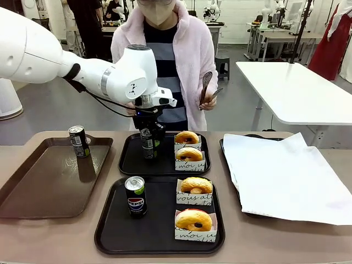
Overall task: Set up donuts and drinks on trays.
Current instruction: Pick up one Pepsi coke from the Handle tray and place it on the Flat Tray without a Pepsi coke.
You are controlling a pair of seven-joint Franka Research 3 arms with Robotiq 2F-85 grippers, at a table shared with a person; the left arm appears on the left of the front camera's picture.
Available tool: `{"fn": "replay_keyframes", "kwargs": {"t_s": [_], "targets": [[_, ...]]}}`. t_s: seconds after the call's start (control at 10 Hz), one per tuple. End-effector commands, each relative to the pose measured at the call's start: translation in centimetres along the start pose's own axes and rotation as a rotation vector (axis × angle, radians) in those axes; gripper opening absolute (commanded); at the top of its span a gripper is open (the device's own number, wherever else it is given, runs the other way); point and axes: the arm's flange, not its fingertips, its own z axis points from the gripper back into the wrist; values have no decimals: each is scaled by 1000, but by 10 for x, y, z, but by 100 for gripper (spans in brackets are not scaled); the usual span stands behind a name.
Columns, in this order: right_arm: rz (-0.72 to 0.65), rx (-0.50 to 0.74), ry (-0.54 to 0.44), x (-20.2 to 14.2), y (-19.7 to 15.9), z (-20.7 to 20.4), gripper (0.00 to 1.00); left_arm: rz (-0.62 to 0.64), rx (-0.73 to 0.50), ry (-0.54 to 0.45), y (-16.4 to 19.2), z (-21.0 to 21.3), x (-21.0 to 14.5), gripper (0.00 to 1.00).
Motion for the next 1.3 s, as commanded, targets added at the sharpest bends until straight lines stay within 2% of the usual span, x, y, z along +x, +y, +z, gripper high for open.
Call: {"fn": "replay_keyframes", "kwargs": {"t_s": [0.0,0.1,0.2,0.4,0.5,0.6,0.7,1.0,1.2], "targets": [[-7,0,10,-1,1,1,100,4,44,-27,-3,-3,5,59],[-7,0,10,-1,1,1,100,-7,40,-31,-4,-3,5,59],[-7,0,10,-1,1,1,100,-16,36,-36,-4,-1,5,100],[-7,0,10,-1,1,1,100,-1,19,-33,0,6,3,100],[-7,0,10,-1,1,1,100,3,13,-35,2,12,1,79],[-7,0,10,-1,1,1,100,5,10,-43,5,20,-1,87],[-7,0,10,-1,1,1,100,2,9,-29,11,32,-6,99],[-7,0,10,-1,1,1,100,45,0,-23,24,67,-31,100],[-7,0,10,-1,1,1,100,115,-80,-7,32,85,-54,100]]}}
